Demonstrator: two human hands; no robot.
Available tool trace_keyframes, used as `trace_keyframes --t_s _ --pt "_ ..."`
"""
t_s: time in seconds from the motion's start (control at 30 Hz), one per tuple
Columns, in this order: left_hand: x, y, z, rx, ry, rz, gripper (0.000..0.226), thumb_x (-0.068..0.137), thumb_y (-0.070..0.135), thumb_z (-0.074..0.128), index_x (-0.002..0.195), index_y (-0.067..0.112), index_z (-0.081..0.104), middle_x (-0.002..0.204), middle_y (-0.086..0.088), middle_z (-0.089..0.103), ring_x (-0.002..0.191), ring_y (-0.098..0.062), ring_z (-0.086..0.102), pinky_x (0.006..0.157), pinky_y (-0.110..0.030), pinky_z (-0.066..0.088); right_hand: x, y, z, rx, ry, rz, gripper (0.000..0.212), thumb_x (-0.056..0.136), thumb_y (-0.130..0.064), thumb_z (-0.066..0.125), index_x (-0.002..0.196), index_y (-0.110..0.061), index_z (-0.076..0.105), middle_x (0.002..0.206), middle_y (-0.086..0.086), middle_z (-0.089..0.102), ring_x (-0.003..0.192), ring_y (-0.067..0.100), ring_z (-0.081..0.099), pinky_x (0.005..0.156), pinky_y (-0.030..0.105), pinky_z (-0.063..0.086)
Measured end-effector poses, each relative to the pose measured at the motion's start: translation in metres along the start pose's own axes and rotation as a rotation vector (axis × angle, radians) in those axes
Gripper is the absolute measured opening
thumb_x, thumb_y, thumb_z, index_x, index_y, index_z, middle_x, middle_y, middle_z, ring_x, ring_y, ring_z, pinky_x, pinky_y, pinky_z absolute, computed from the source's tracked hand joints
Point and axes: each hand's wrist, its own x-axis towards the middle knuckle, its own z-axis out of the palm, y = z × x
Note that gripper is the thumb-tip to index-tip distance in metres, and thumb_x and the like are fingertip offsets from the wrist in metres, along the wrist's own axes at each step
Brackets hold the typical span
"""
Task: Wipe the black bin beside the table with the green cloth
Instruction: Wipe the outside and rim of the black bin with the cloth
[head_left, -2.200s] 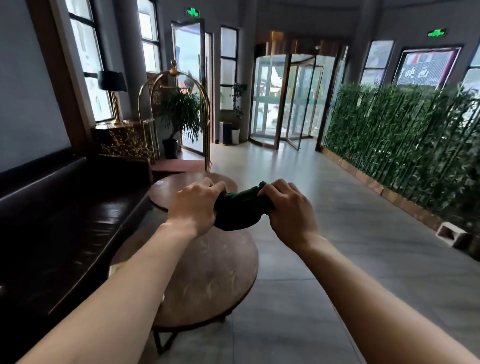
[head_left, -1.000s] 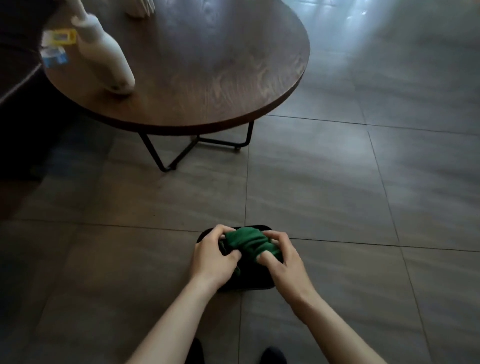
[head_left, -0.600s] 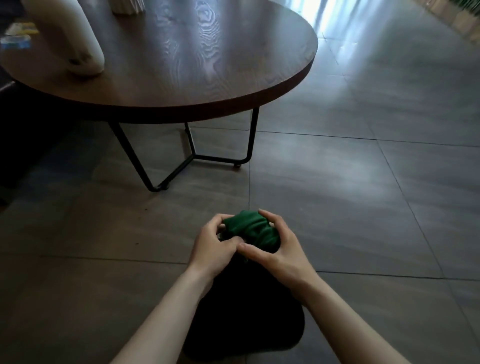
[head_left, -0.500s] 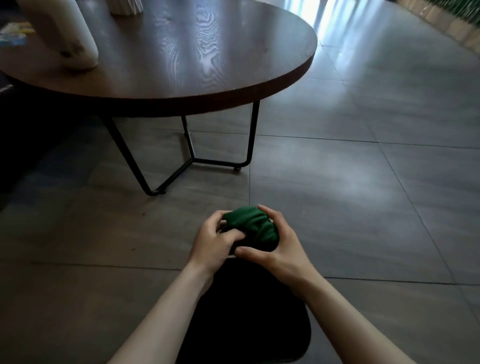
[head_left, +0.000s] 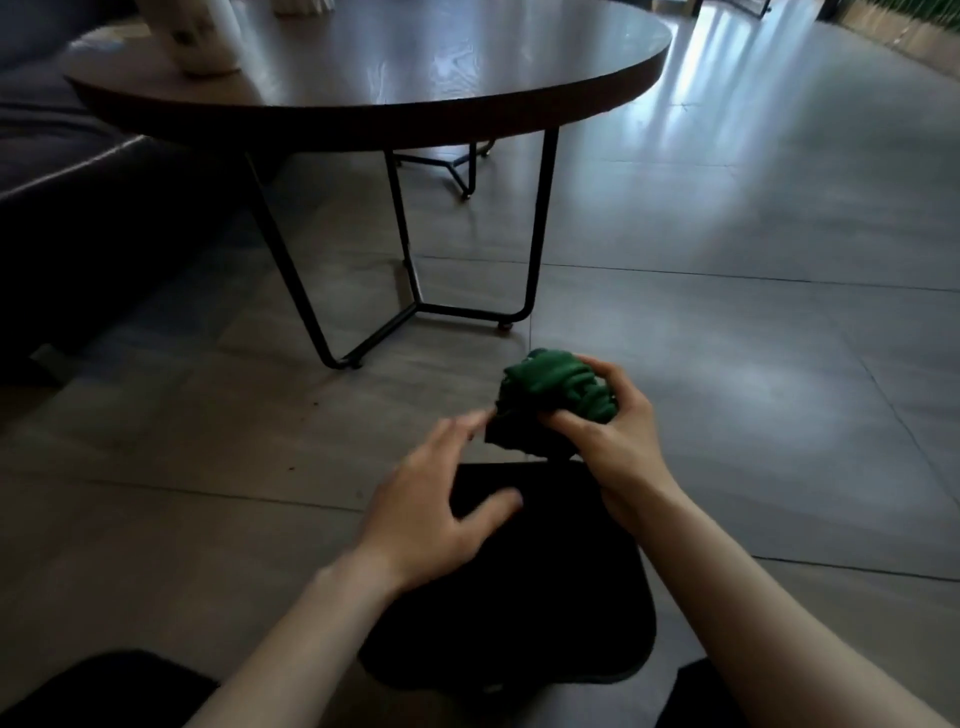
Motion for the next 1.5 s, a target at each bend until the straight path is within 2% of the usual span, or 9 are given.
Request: trace_keyframes --t_s 0.13,0.27,0.43,0.67,0.87,1.0,1.17,1.33,1.5 --pt "-0.071 -0.014 0.027 0.382 -0.146 0.251 0.093 0.077 0.075 0.062 0.157 0.04 0.029 0.162 0.013 0.037 0.153 -0.008 0.029 0.125 -0.038 0.021 -0.001 -0.003 -0.011 0.05 0.006 -0.009 0.054 0.073 0.006 0.086 0.11 -0.032 0.071 0.101 0.003 0.077 0.097 0.023 0.076 0.084 0.046 0.066" --pt "-0.107 -0.026 0.053 0.617 -0.252 0.403 0.077 0.083 0.061 0.066 0.152 0.034 0.046 0.156 0.003 0.051 0.145 -0.018 0.047 0.116 -0.04 0.029 -0.001 -0.008 -0.024 0.082 -0.009 -0.013 0.054 0.074 0.001 0.088 0.111 -0.035 0.072 0.104 0.001 0.077 0.099 0.02 0.076 0.084 0.044 0.065" --pt "-0.105 -0.034 0.061 0.605 -0.22 0.381 0.082 0.073 0.037 0.083 0.149 0.033 0.051 0.151 0.003 0.057 0.14 -0.018 0.053 0.113 -0.04 0.034 -0.015 -0.017 -0.045 0.12 -0.051 -0.011 0.054 0.076 0.003 0.085 0.108 -0.039 0.073 0.099 -0.009 0.078 0.098 0.018 0.076 0.074 0.03 0.064" --pt "-0.034 -0.047 0.028 0.55 0.006 0.225 0.078 0.073 0.037 0.086 0.145 0.03 0.056 0.141 0.002 0.063 0.131 -0.023 0.061 0.118 -0.041 0.032 -0.041 -0.039 -0.068 0.13 0.008 -0.041 0.058 0.063 -0.019 0.086 0.118 -0.03 0.071 0.11 0.004 0.077 0.103 0.029 0.075 0.081 0.042 0.065" --pt "0.034 -0.082 0.007 0.432 0.02 0.217 0.066 0.092 0.023 0.07 0.151 0.036 0.044 0.146 0.011 0.056 0.143 -0.016 0.045 0.127 -0.043 0.017 -0.064 -0.037 -0.067 -0.149 0.124 -0.175 0.061 0.067 -0.007 0.088 0.117 -0.035 0.068 0.094 -0.002 0.075 0.073 0.027 0.076 0.056 0.033 0.064" --pt "0.065 -0.099 0.008 0.358 -0.003 0.264 0.077 0.087 0.02 0.073 0.153 0.037 0.039 0.152 0.014 0.049 0.149 -0.016 0.036 0.127 -0.044 0.009 -0.071 0.012 -0.041 -0.434 0.178 -0.297 0.078 0.064 0.013 0.085 0.119 -0.038 0.065 0.106 -0.015 0.071 0.096 0.009 0.072 0.08 0.022 0.06" --pt "0.095 -0.112 0.01 0.345 0.015 0.266 0.075 0.086 0.023 0.074 0.152 0.035 0.041 0.15 0.007 0.053 0.145 -0.018 0.039 0.125 -0.042 0.014 -0.056 0.089 0.022 -0.7 0.187 -0.529 0.082 0.064 0.013 0.079 0.134 -0.027 0.063 0.137 0.006 0.057 0.128 0.026 0.058 0.101 0.042 0.054" --pt "0.103 -0.118 0.013 0.319 0.043 0.28 0.072 0.084 0.022 0.076 0.149 0.035 0.046 0.145 0.005 0.056 0.139 -0.02 0.043 0.123 -0.046 0.019 -0.053 0.154 0.067 -1.149 -0.123 -0.682 0.079 0.088 -0.033 0.07 0.158 -0.04 0.034 0.168 0.013 0.028 0.158 0.037 0.018 0.121 0.069 0.023" --pt "0.104 -0.112 0.012 0.272 -0.008 0.284 0.069 0.086 0.02 0.074 0.145 0.04 0.045 0.145 0.009 0.055 0.146 -0.014 0.034 0.127 -0.046 0.003 -0.107 0.221 0.051 -1.447 -0.529 -0.994 0.045 0.104 -0.038 0.055 0.148 -0.04 0.049 0.168 0.014 0.028 0.156 0.04 0.023 0.126 0.067 0.008"
